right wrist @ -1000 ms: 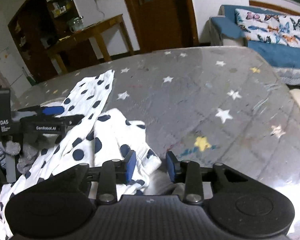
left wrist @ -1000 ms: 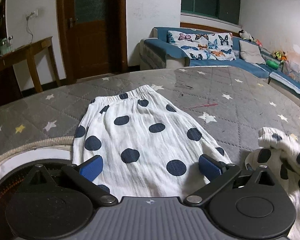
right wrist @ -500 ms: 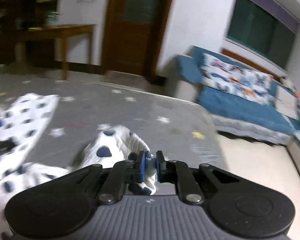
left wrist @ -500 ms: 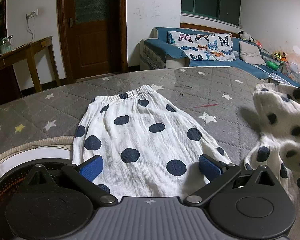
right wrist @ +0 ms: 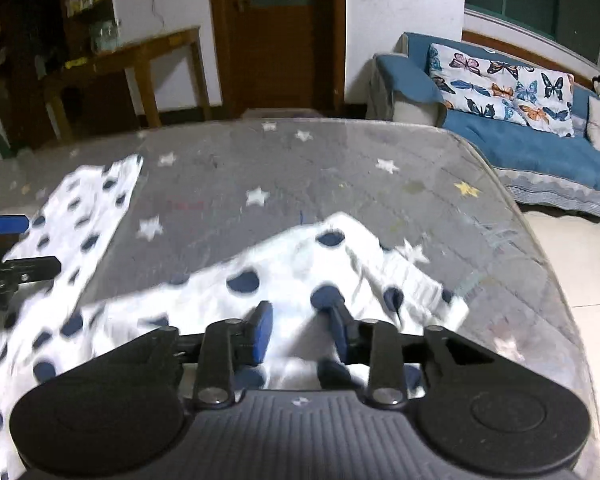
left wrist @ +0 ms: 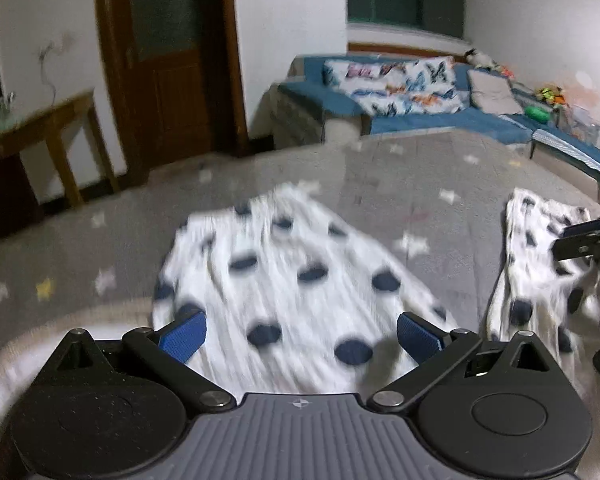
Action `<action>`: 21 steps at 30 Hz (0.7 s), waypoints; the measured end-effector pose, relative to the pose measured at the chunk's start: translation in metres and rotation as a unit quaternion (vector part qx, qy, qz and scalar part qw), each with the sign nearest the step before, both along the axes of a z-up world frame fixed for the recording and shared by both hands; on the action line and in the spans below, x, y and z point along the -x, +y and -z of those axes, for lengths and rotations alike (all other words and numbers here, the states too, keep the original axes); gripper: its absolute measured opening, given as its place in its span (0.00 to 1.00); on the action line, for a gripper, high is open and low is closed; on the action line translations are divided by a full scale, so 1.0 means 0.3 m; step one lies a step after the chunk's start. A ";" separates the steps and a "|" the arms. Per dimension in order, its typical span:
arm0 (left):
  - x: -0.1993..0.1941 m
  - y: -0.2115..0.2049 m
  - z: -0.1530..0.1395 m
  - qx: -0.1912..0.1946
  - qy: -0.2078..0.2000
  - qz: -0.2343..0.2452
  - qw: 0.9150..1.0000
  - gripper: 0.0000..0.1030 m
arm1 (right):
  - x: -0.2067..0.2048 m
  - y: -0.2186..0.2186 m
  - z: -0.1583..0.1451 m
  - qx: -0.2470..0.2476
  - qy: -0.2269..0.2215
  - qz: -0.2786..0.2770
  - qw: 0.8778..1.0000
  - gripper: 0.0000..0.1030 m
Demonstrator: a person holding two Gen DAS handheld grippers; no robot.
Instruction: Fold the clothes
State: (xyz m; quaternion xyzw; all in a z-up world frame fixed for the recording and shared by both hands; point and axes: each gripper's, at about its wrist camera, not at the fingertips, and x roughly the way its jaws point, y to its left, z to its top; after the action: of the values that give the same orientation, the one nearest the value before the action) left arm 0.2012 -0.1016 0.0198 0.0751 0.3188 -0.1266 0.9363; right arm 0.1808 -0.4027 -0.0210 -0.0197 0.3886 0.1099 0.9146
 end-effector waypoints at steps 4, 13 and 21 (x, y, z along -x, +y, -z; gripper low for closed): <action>-0.083 0.005 -0.023 0.007 0.003 0.002 1.000 0.99 | -0.070 0.018 0.011 0.014 -0.007 0.002 1.000 0.51; -0.250 0.047 0.045 0.009 0.026 -0.035 0.999 0.85 | -0.229 0.098 0.019 0.006 -0.015 -0.037 0.999 0.68; -0.246 0.087 0.033 -0.013 0.006 -0.081 0.997 0.84 | -0.217 0.111 -0.029 -0.012 -0.030 -0.057 0.998 0.69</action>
State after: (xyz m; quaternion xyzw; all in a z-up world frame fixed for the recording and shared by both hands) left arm 0.2750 -0.0754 0.0100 0.0606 0.3307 -0.0471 0.9406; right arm 0.2459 -0.3693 -0.0123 -0.0340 0.3581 0.1658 0.9182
